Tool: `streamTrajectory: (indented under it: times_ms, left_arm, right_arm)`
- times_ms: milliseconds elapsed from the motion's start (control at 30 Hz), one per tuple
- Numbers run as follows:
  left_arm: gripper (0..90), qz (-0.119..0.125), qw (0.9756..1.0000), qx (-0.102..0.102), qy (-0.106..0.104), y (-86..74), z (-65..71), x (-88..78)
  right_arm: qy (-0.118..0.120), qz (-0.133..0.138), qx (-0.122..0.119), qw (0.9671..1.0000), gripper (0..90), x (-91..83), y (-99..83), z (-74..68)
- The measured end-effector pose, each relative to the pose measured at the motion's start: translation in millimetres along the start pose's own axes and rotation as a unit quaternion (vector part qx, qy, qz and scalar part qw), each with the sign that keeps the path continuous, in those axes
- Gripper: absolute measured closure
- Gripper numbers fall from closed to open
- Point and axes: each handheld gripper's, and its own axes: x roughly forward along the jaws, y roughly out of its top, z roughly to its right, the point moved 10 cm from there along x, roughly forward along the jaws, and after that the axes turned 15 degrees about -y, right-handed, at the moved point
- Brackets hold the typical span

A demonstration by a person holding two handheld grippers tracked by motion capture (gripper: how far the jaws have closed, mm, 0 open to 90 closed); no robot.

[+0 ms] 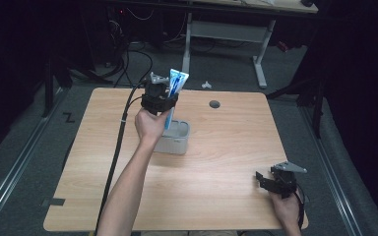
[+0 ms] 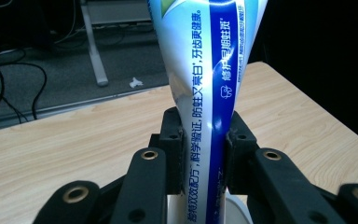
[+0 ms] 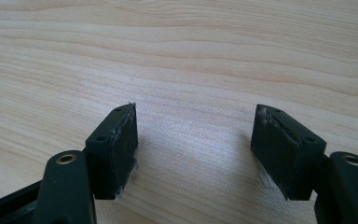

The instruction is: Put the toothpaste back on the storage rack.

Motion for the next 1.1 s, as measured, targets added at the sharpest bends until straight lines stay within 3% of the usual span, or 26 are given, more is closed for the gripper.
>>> streamTrajectory:
  times_ms: [567, 867, 1100]
  left_arm:
    - [73.0, -0.006, 0.9999, -0.008, 0.004, -6.8, -7.1, 19.3]
    - [72.6, -0.017, 0.9998, -0.003, 0.006, -16.5, -9.8, 23.0]
    - [72.4, -0.020, 0.9997, -0.012, 0.009, -22.9, -13.5, 24.8]
  right_arm:
    - [0.000, 0.000, 0.001, 1.0000, 31.8, 0.0, 0.0, -0.2]
    - [0.001, -0.001, 0.000, 1.0000, 31.8, -0.1, 0.0, -0.3]
    - [0.000, -0.001, 0.001, 1.0000, 31.9, -0.1, 0.0, -0.3]
